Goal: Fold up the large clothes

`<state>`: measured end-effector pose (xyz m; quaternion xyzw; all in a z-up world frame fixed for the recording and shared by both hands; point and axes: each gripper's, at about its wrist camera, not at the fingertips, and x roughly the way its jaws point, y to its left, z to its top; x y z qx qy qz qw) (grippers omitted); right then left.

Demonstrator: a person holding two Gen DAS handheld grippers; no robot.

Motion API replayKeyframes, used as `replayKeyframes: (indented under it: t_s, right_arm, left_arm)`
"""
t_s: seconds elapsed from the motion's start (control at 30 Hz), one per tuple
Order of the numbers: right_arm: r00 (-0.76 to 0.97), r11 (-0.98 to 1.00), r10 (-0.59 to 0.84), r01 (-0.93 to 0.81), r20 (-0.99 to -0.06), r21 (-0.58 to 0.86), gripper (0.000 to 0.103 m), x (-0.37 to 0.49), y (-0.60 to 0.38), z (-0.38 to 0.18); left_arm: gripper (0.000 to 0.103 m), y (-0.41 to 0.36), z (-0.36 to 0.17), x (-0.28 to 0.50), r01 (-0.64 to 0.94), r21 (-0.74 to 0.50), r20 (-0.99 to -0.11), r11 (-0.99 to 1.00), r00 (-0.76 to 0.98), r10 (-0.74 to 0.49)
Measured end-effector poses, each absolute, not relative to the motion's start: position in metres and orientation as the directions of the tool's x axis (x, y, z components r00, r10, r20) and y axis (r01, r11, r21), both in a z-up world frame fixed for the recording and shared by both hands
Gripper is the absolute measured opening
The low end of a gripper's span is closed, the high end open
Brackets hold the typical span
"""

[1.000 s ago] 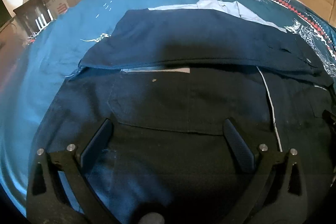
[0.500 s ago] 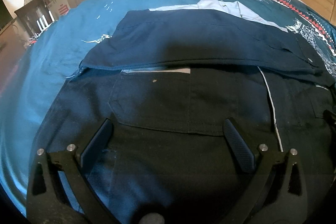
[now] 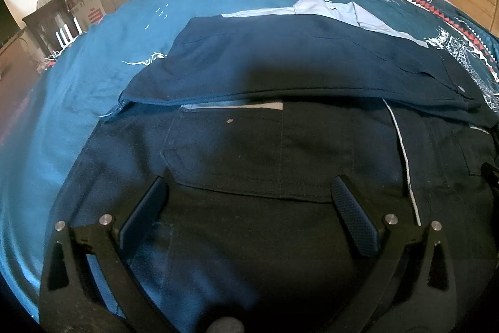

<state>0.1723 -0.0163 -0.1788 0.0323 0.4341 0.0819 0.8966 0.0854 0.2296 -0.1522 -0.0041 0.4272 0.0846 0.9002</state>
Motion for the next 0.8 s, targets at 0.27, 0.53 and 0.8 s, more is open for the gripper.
replayKeyframes:
  t_s: [0.27, 0.53, 0.8]
  right_arm:
    - [0.610, 0.984, 0.175, -0.119, -0.773, 0.130, 0.103, 0.1726, -0.0166, -0.1789]
    - [0.610, 0.984, 0.175, -0.119, -0.773, 0.130, 0.103, 0.1727, -0.0165, -0.1789]
    - [0.610, 0.984, 0.176, -0.119, -0.773, 0.130, 0.103, 0.1729, -0.0166, -0.1790]
  left_arm:
    - [0.103, 0.2310, -0.1523, 0.0862, -0.156, 0.066, -0.770, 0.986, 0.621, 0.150]
    - [0.103, 0.2317, -0.1524, 0.0868, -0.157, 0.067, -0.769, 0.985, 0.621, 0.151]
    - [0.103, 0.2323, -0.1525, 0.0873, -0.158, 0.068, -0.769, 0.985, 0.621, 0.153]
